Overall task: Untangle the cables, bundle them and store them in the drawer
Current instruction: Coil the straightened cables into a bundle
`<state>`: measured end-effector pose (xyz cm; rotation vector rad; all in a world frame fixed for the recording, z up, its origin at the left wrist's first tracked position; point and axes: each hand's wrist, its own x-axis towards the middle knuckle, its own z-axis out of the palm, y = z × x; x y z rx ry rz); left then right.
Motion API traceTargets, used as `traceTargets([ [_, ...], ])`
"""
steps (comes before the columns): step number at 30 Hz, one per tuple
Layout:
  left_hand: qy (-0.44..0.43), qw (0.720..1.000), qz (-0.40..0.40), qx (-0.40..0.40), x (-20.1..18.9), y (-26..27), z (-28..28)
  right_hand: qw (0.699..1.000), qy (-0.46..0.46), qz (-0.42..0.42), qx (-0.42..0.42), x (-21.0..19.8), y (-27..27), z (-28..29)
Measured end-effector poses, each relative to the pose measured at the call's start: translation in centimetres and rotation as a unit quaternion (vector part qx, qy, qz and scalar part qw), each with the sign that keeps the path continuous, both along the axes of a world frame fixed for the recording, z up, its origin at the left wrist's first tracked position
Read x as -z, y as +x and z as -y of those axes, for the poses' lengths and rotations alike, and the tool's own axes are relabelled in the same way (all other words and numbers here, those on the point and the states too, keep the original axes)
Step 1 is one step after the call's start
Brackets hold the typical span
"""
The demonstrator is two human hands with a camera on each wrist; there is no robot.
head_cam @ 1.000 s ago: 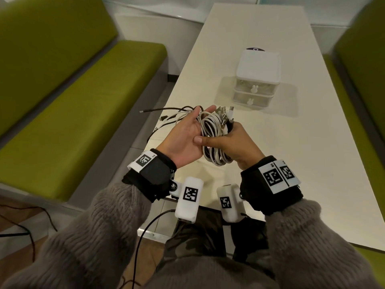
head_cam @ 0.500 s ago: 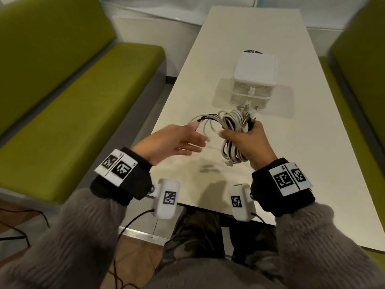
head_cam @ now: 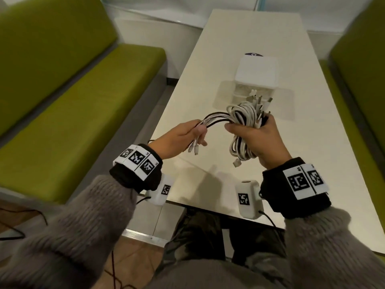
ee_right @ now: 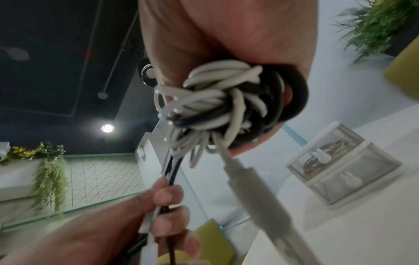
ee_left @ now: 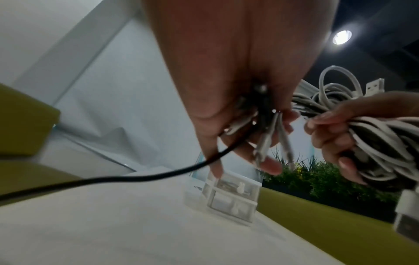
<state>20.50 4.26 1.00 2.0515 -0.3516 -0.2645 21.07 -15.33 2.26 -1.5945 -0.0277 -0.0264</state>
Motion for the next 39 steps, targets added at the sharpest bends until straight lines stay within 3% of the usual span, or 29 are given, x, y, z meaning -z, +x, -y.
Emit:
traceTargets([
  [3,-0.147,0.984,-0.095,-0.023,-1.0,-0.8,1.3,0.999,0.025,0.024,-0.014,-0.8,-0.2,-0.5],
  [5,-0.292,0.94,-0.172,-0.034,-1.7,-1.3,2.4,0.998,0.047,0.026,-0.028,-1.1,-0.4,-0.9],
  [8,-0.348,0.917,-0.177,-0.078,-2.2,-1.4,3.4,0.996,0.067,0.027,-0.05,-1.2,-0.7,-1.5],
  [10,-0.318,0.93,-0.151,-0.105,-2.0,-1.5,4.0,0.994,0.088,0.028,-0.054,-1.1,-1.1,-1.8],
  [14,-0.151,0.978,-0.019,-0.142,-1.3,-1.3,5.1,0.987,0.152,0.031,-0.035,-0.5,-1.7,-2.7],
  [19,-0.182,0.98,-0.016,-0.081,-1.1,-1.5,6.1,0.985,0.163,0.048,-0.021,-0.6,-1.5,-2.8],
  [23,-0.089,0.992,-0.004,-0.085,-1.5,-1.7,6.6,0.988,0.144,0.037,-0.044,-1.0,-1.3,-2.7],
  [26,-0.139,0.989,-0.012,-0.055,-1.6,-1.8,6.6,0.989,0.14,0.03,-0.046,-1.1,-1.4,-2.8],
  [28,-0.13,0.991,0.01,-0.003,-1.6,-1.7,6.7,0.988,0.135,0.029,-0.065,-1.0,-1.4,-2.6],
  [31,-0.13,0.989,0.074,-0.003,-1.6,-1.2,7.2,0.992,0.098,-0.022,-0.079,-0.5,-0.9,-2.3],
  [33,-0.045,0.992,0.118,-0.011,-1.3,-0.9,7.2,0.987,0.125,-0.054,-0.087,-0.2,-0.6,-2.4],
  [36,0.149,0.984,0.083,-0.046,-0.8,-1.2,6.8,0.972,0.194,-0.076,-0.107,0.0,-0.9,-2.7],
  [39,0.196,0.974,0.088,-0.075,-0.6,-1.7,6.9,0.972,0.217,-0.07,-0.056,0.2,-1.5,-2.8],
])
